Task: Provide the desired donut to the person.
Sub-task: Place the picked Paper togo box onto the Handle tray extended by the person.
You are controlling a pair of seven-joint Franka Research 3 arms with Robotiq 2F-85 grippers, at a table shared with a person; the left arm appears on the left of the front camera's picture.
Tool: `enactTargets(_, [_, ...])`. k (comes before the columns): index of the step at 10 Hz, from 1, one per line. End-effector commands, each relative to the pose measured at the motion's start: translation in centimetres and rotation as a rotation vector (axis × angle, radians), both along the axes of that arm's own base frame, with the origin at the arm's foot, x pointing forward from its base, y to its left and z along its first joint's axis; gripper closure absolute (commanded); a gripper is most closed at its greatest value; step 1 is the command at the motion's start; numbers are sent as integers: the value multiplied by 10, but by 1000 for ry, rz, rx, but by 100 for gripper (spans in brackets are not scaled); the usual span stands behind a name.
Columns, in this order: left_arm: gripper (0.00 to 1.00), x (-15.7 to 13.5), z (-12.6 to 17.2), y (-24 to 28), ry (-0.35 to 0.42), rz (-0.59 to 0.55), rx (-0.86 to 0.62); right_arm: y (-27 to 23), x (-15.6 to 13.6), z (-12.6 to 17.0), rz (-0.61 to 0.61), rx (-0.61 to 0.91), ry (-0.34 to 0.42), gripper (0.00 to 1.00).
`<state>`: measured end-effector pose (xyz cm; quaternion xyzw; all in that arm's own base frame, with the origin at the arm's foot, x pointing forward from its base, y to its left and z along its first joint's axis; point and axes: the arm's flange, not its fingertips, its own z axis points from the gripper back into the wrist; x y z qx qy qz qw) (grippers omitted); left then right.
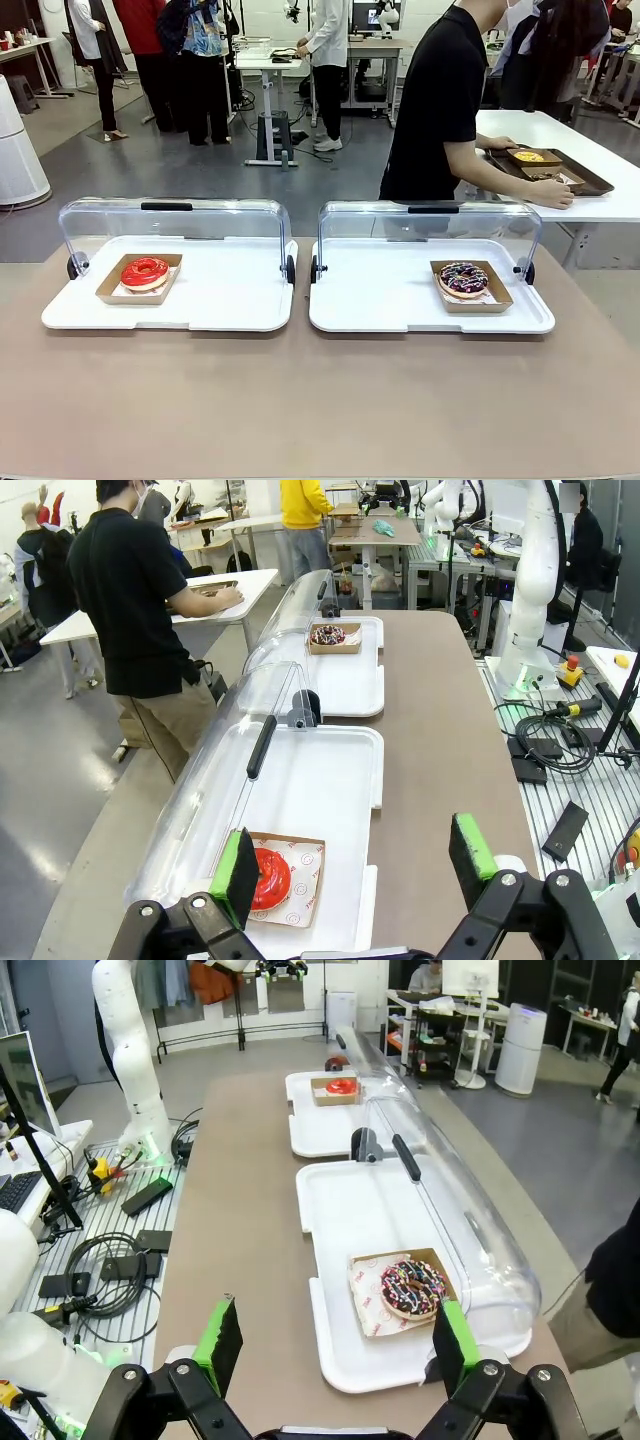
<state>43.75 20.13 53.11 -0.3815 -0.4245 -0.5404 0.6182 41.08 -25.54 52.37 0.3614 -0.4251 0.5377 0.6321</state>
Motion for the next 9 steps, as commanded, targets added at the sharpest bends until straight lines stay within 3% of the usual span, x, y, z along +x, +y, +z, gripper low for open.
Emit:
enactTargets(1, [0,0,2,0,-2,6,4,1,-2,-2,1,-6,4,0])
enactTargets(9, [0,0,2,0,-2,6,4,1,-2,-2,1,-6,4,0])
